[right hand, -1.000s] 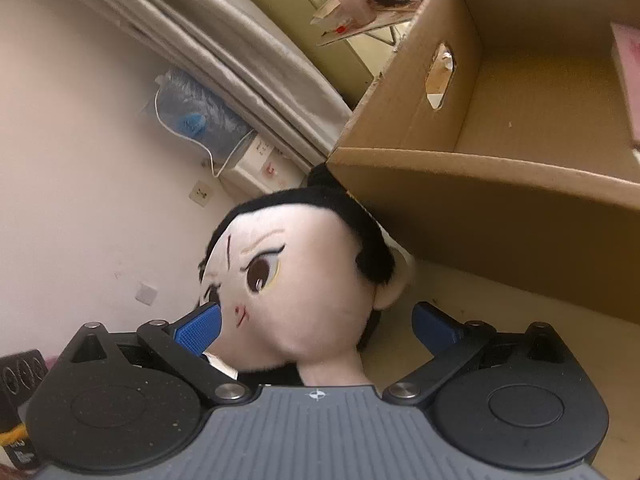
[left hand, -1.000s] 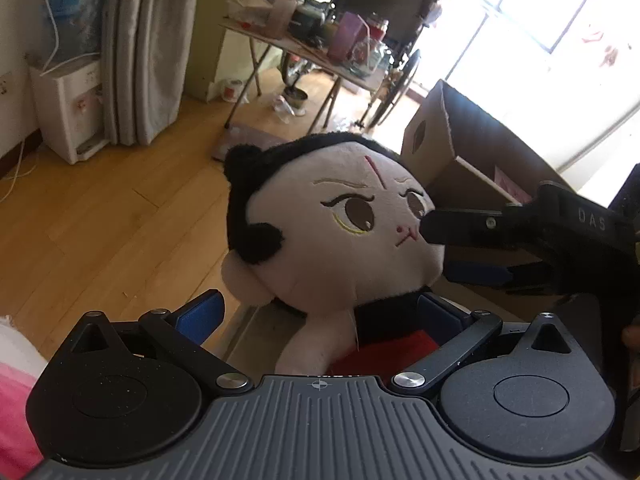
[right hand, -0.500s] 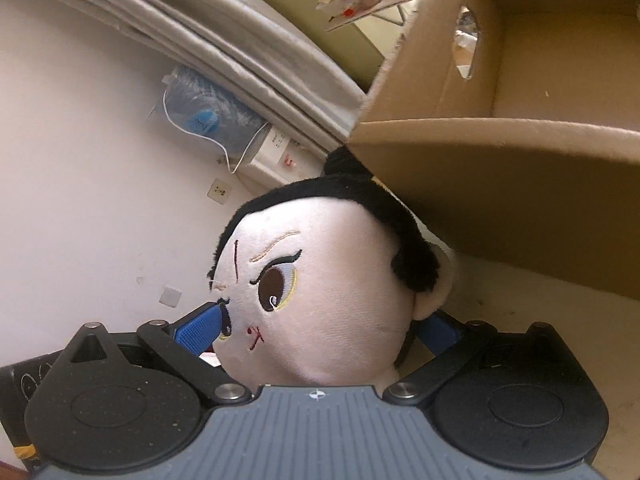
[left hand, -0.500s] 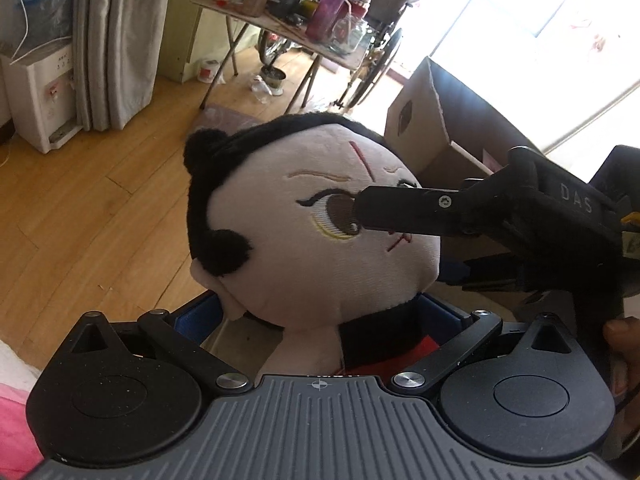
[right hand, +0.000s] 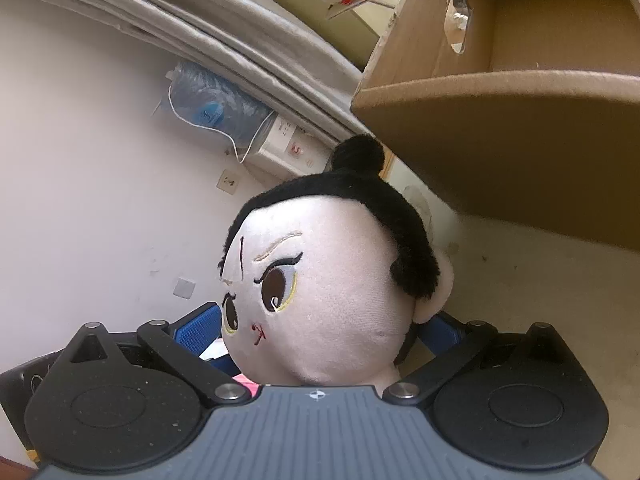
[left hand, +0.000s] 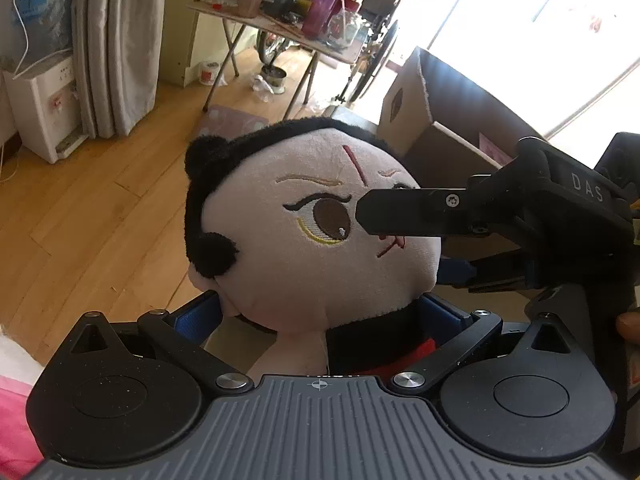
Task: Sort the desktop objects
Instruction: 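Close the right gripper on the plush doll's head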
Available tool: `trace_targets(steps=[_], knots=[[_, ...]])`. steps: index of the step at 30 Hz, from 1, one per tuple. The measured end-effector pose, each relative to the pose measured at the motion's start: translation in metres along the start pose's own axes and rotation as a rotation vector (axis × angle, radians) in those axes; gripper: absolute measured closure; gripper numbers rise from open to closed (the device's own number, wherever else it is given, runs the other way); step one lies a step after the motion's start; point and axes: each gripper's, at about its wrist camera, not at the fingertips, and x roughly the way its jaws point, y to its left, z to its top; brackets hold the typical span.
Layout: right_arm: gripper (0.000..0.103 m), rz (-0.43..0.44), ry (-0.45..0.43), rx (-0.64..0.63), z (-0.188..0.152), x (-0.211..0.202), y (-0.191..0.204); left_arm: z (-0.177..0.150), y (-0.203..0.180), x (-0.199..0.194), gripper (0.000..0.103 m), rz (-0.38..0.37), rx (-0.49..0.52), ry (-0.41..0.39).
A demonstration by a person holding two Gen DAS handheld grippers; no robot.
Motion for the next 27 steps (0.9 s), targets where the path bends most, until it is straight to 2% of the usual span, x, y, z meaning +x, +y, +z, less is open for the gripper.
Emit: trace_targets(steps=[14,27], knots=[[0.0,0.035,-0.021,-0.034,-0.008,-0.018,0.021,-0.001,-0.012,-0.025,0.0,0.044,0.04,-0.054],[0.0,0.079,-0.059,-0.02,0.001,-0.038,0.03,0.004,-0.032,-0.043,0.0,0.061,0.091,-0.1]])
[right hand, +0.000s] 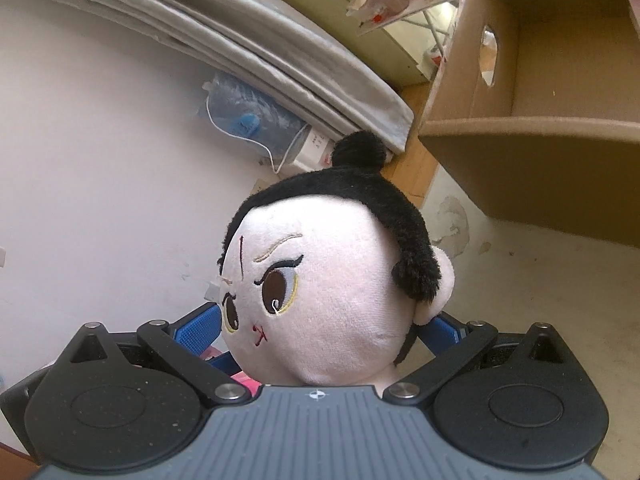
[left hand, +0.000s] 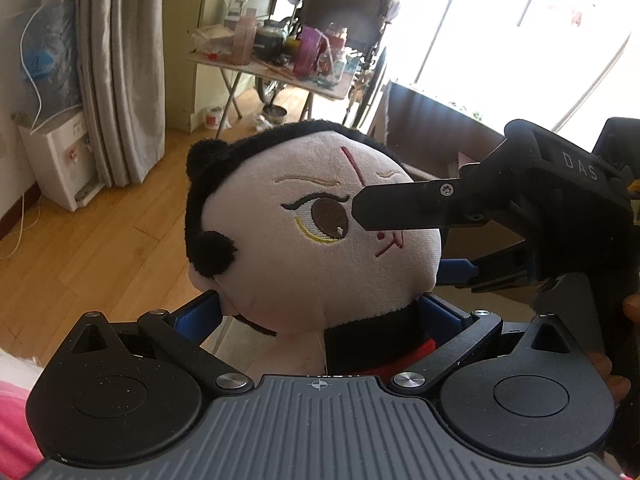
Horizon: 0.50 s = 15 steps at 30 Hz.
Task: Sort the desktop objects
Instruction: 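Close the right gripper on the plush doll's head, then lift the plush doll with the right gripper and lower it into the box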
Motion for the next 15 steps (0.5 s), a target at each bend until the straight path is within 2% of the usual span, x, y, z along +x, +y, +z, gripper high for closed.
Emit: trace_targets(steps=[15], knots=[[0.0,0.02,-0.138,0.014,0.04,-0.07,0.002,0.042,-0.05,-0.006,0.0,-0.034,0.109,-0.073]])
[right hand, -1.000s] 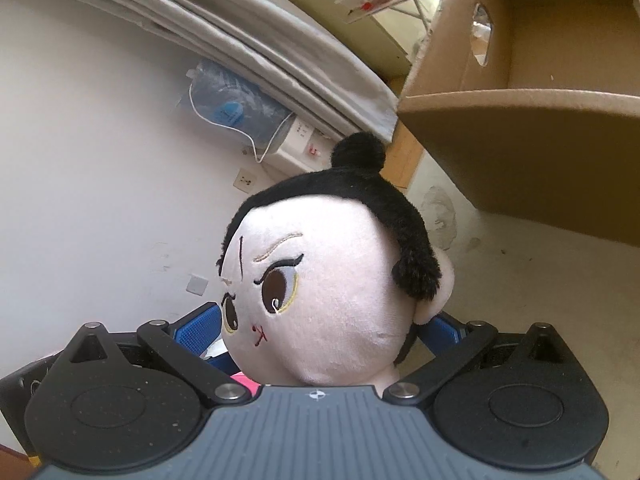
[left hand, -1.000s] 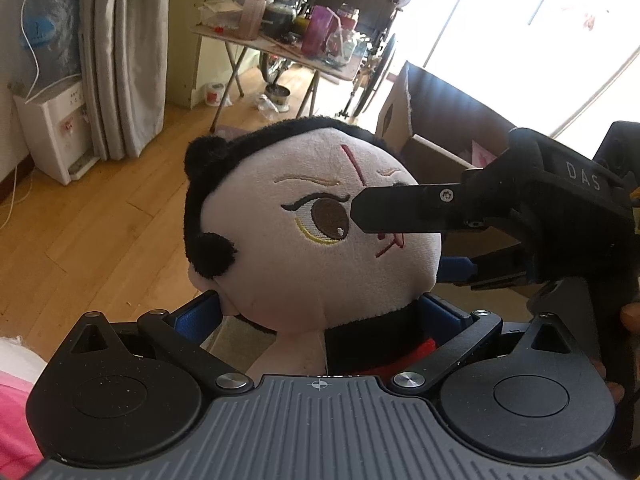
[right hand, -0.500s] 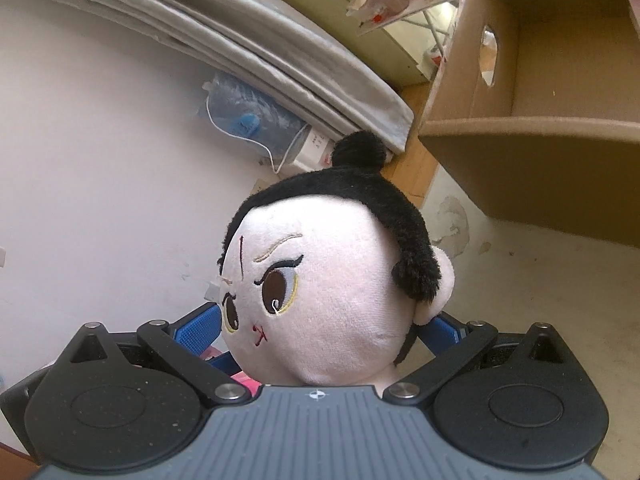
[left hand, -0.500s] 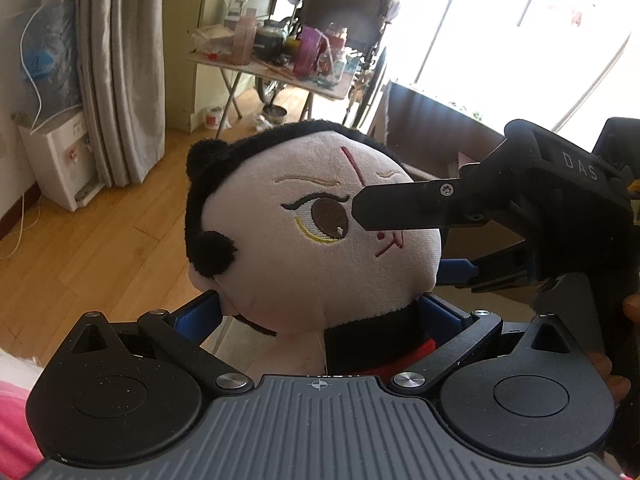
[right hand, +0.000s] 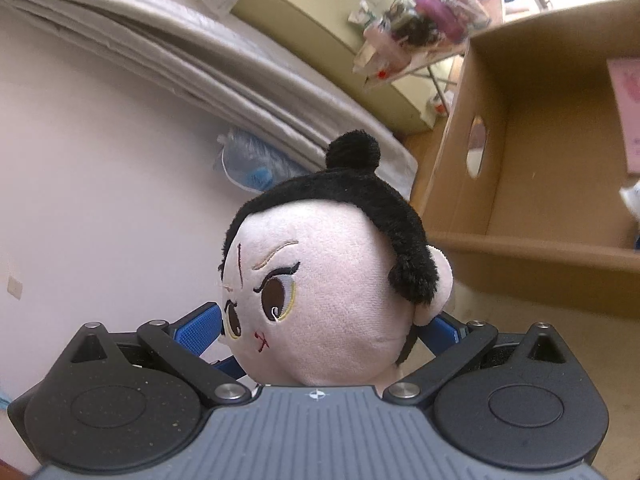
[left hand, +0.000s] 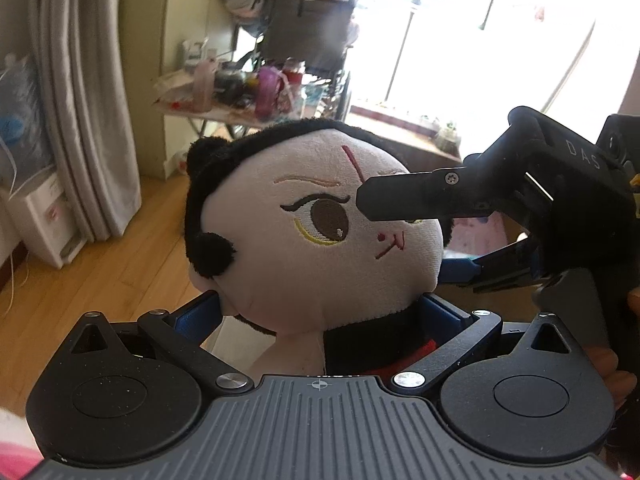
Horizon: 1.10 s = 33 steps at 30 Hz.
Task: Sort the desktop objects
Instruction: 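Lift the plush doll with the right gripper and lower it into the box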
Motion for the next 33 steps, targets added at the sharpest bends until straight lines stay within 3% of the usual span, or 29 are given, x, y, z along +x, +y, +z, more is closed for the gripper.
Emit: trace_targets(steps=[10,20,28,33], knots=[[0.0,-0.057,-0.071,0.021,0.055,-0.009,-0.016,0.051,-0.027,0.035,0.0,-0.057,0.062,-0.003],[0.0,-0.143,-0.167,0.072,0.122,-0.014,-0.067,0.106,-0.066,0.112,0.0,-0.121,0.174,0.006],[0.0,-0.224,-0.185,0.109,0.137,0.01,-0.125,0.108,-0.079,0.179,0.0,-0.129,0.239,0.077],[0.0,-0.23,-0.162,0.165,0.138,0.03,-0.153,0.101,-0.076,0.209,0.0,-0.11,0.257,0.129]])
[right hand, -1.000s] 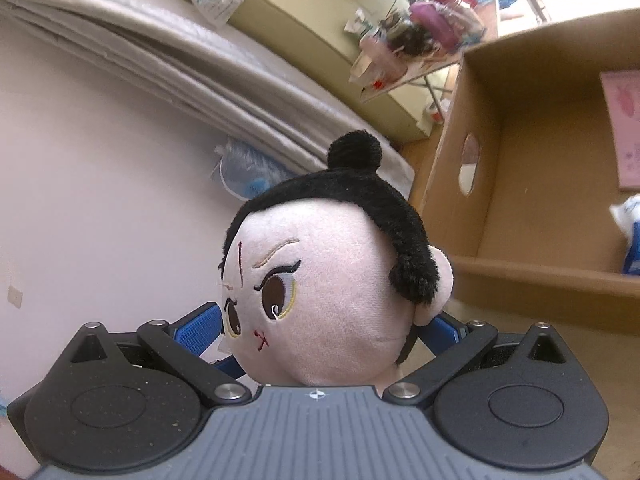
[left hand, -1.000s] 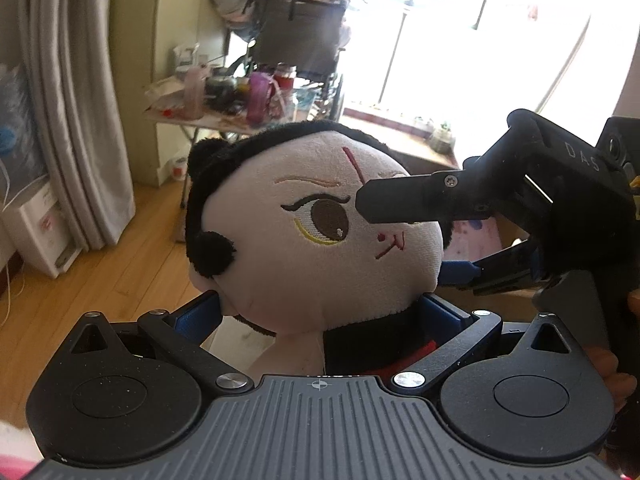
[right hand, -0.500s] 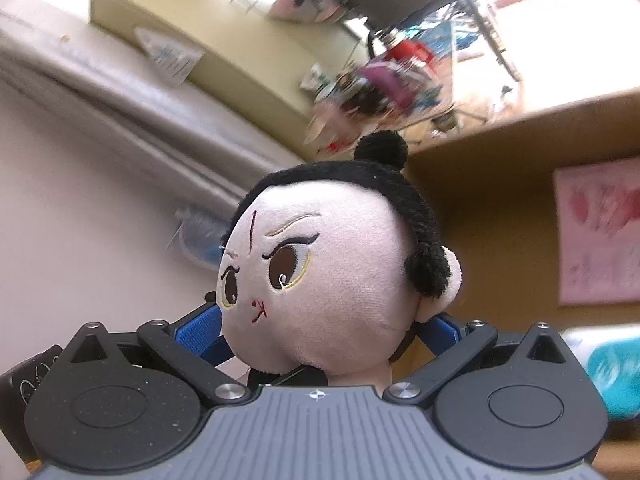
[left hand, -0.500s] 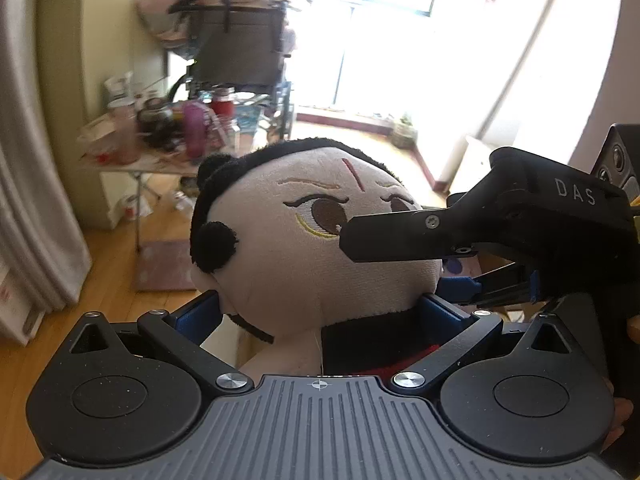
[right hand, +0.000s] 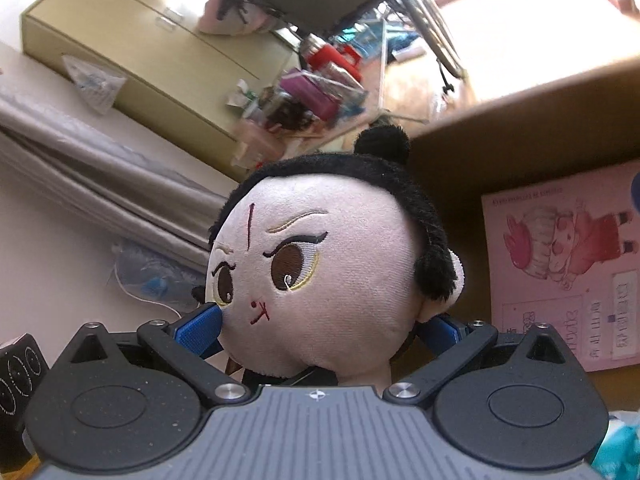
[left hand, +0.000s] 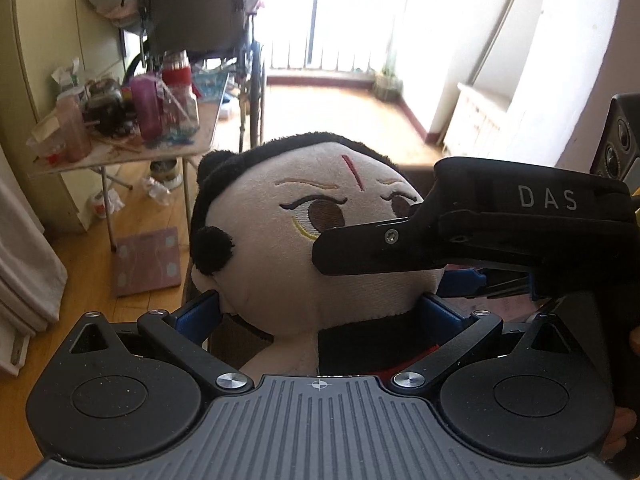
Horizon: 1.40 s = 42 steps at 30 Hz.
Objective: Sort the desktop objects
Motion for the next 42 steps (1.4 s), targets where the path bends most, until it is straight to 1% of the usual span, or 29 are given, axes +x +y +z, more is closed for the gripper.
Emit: trace_targets(steps=[4,7,8,10,11,14,16,21,26,30,32,35,38,40,42], knots=[[0.0,-0.029,0.044,0.009,-0.007,0.017,-0.009,-0.003,0.005,0.016,0.0,0.021,0.003,0.051],[0.0,-0.057,0.07,0.014,-0.013,0.024,-0.014,-0.008,0.0,0.025,0.0,0.048,0.046,0.082],[0.0,-0.062,0.08,0.025,-0.014,0.024,-0.016,-0.008,-0.004,0.026,0.0,0.057,0.073,0.081],[0.0,-0.06,0.092,0.042,-0.014,0.024,-0.018,-0.01,-0.01,0.029,0.0,0.051,0.103,0.093],[0.0,-0.066,0.099,0.04,-0.014,0.023,-0.018,-0.009,-0.011,0.028,0.0,0.057,0.107,0.085],[0.0,-0.088,0.126,0.022,-0.016,0.025,-0.016,-0.006,-0.012,0.029,0.0,0.045,0.084,0.107],[0.0,-0.09,0.139,0.022,-0.017,0.024,-0.015,-0.007,-0.012,0.026,0.0,0.059,0.071,0.111],[0.0,-0.061,0.131,0.047,-0.018,0.006,-0.013,-0.007,-0.01,0.001,0.0,0.073,0.051,0.075],[0.0,-0.027,0.089,0.067,-0.024,-0.033,-0.01,-0.009,-0.006,-0.045,0.0,0.082,-0.012,-0.006],[0.0,0.036,0.015,0.065,-0.038,-0.082,-0.001,-0.02,-0.006,-0.093,0.0,0.057,-0.079,-0.093],[0.0,0.074,-0.02,0.046,-0.05,-0.112,0.006,-0.032,-0.007,-0.117,0.0,0.036,-0.1,-0.134],[0.0,0.087,-0.065,-0.014,-0.066,-0.148,0.022,-0.055,-0.011,-0.145,0.0,0.009,-0.132,-0.178],[0.0,0.051,-0.13,-0.113,-0.091,-0.183,0.038,-0.085,-0.017,-0.167,0.0,-0.002,-0.189,-0.214],[0.0,-0.013,-0.193,-0.193,-0.116,-0.204,0.047,-0.105,-0.024,-0.174,0.0,0.0,-0.24,-0.199],[0.0,-0.092,-0.243,-0.272,-0.142,-0.218,0.053,-0.122,-0.03,-0.176,0.0,0.0,-0.285,-0.162]])
